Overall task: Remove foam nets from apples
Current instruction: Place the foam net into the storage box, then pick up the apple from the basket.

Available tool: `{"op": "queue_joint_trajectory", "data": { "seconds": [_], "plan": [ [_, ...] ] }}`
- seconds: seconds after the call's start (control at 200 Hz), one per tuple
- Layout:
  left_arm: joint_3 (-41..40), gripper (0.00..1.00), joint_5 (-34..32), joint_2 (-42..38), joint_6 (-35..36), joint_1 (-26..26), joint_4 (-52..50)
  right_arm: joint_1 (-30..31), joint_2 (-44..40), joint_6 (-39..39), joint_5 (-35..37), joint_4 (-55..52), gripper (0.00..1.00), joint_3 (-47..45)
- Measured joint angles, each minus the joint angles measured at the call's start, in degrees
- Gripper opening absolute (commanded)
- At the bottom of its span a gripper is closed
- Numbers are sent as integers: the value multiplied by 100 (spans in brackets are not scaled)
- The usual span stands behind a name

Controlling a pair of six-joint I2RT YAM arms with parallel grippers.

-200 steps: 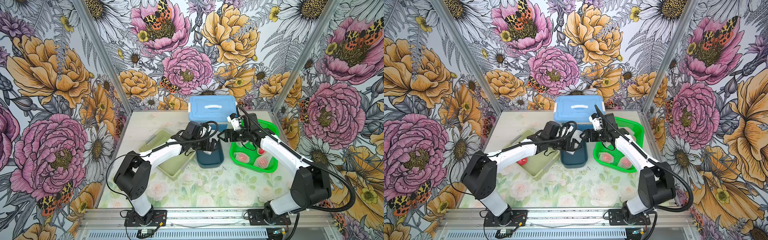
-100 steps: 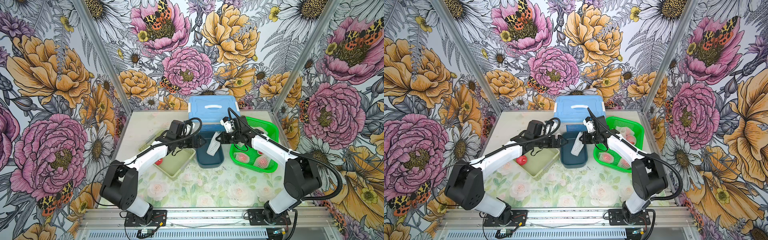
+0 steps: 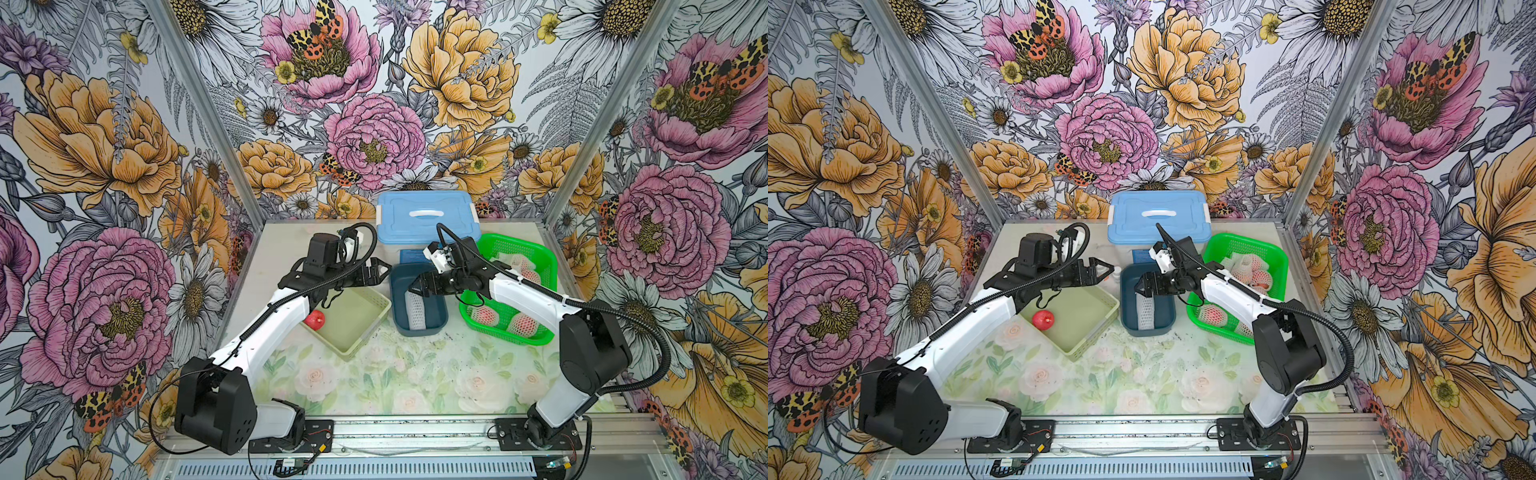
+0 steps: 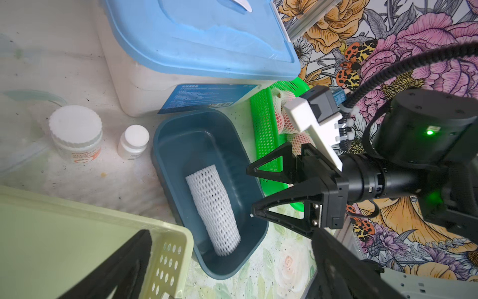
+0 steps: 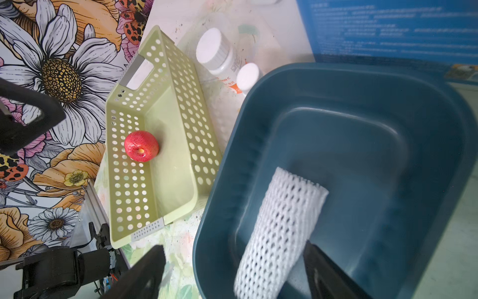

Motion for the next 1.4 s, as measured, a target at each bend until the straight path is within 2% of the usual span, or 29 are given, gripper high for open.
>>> {"op": "queue_joint_trajectory", "data": {
  "seconds": [0.155,0.305,0.41,0.581,0.766,0.896,1.156,1.246,1.321,1.401],
  "plan": [
    [0,99,0,0,20,-4,-17,-525,-455,-2,166,11,89,-140],
    [0,99,2,-33,105,-4,-20,-1799,-1084,-26,343,4,89,-428],
    [0,99,2,-109,127,-7,-22,-2664,-1187,-55,522,-4,89,-444],
    [0,99,0,-232,151,-42,-24,-3421,-1117,-107,1143,-57,89,-450],
    [-2,99,2,-291,168,-70,-26,-3595,-660,-308,1773,-162,86,-236],
    [-4,99,4,-295,168,-70,-33,-3600,-129,-389,1989,-166,67,107],
    [-160,99,42,-380,210,-92,-37,-3560,258,-527,2122,-166,54,396],
    [-192,99,85,-380,212,-103,-42,-3523,282,-566,2116,-164,44,396],
    [-192,99,133,-385,212,-127,-35,-3484,313,-555,2111,-166,44,396],
    [-192,99,175,-385,214,-144,-35,-3423,313,-557,2076,-166,49,396]
  ]
}}
